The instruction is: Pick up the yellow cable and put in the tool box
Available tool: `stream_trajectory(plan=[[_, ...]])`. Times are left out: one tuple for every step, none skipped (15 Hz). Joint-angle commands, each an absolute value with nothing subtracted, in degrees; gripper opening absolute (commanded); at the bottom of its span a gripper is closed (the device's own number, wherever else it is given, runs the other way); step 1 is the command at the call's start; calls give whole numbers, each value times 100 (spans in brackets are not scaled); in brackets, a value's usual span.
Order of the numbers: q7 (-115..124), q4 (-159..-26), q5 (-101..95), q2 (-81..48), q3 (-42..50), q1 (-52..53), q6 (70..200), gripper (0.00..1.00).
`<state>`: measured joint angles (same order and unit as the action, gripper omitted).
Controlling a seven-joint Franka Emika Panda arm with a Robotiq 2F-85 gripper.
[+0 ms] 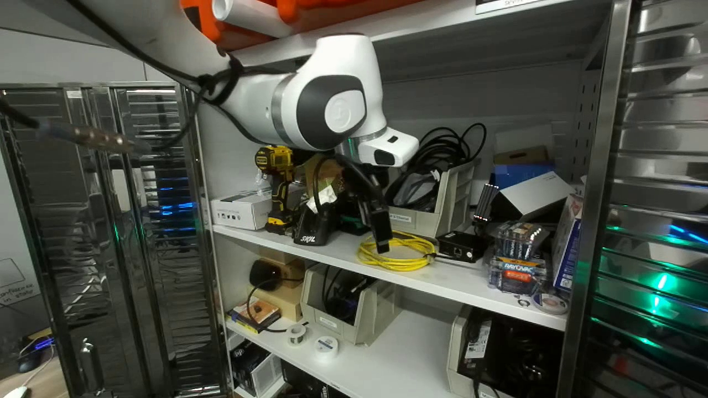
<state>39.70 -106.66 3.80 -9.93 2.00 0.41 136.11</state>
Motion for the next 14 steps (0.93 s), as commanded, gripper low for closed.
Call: stream_trajectory(plan=[[5193,-9948,-119,-1796,505,187,14020,100],[5577,-9798,-351,-1998,629,255,14057,100],[5995,-9653,-594,-2162,763,339,14011,100],[6358,-9525,-771,-2288,868,415,13917,100],[6612,-9406,-857,-2394,928,463,13812,100],[6816,-9314,-909,-2469,967,505,13746,100],[6956,-9221,-923,-2519,982,533,13639,100],[7070,-9146,-933,-2551,985,550,13557,100],[7149,-9074,-917,-2574,973,555,13474,79],[7212,-9025,-898,-2587,956,552,13384,72],[7280,-8980,-903,-2593,947,558,13328,66],[7325,-8956,-897,-2583,929,561,13243,58],[7358,-8932,-884,-2573,910,559,13145,49],[7356,-8923,-874,-2547,889,561,12994,42]])
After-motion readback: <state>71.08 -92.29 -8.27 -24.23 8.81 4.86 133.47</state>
